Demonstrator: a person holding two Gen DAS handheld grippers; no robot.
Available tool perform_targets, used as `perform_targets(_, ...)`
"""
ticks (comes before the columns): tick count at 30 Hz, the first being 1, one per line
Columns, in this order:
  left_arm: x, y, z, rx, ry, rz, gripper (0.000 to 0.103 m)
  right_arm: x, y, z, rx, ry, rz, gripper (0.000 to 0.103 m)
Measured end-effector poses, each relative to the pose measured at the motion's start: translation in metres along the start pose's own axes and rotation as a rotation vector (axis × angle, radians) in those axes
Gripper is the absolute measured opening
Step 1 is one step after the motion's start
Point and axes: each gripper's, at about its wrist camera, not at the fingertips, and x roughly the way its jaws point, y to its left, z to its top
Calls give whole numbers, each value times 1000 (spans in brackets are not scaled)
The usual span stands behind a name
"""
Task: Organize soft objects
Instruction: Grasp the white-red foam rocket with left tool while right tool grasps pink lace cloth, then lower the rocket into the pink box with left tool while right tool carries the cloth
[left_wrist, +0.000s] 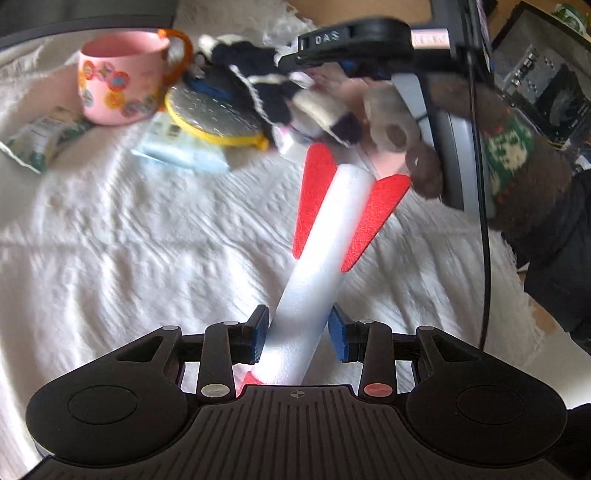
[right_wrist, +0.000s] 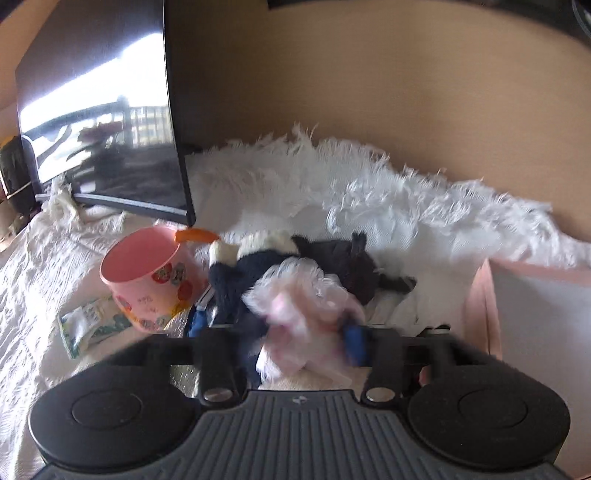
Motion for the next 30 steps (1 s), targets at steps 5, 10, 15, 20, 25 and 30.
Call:
perform_targets(5, 6, -13, 1, 27, 9, -18, 39, -58, -5, -12, -9, -59, 32, 17)
perform_targets(10, 18, -33, 8, 67, 18, -68, 39, -138, -20, -45, -14, -111, -14, 17)
perform_targets(15, 26, -58, 27, 91, 11, -155, 39, -195, -47, -98, -9, -102, -184, 17)
perform_targets(20, 34, -90, 80, 86, -37, -266, 39, -223, -73, -139, 69, -58, -278, 17)
perform_targets(25, 54, -128, 162, 46, -124, -325, 39, -242, -90, -160, 150, -86, -318, 17)
perform_targets(30, 93, -159, 225, -34, -179, -336, 41, -253, -95, -171, 173, -104, -360, 17)
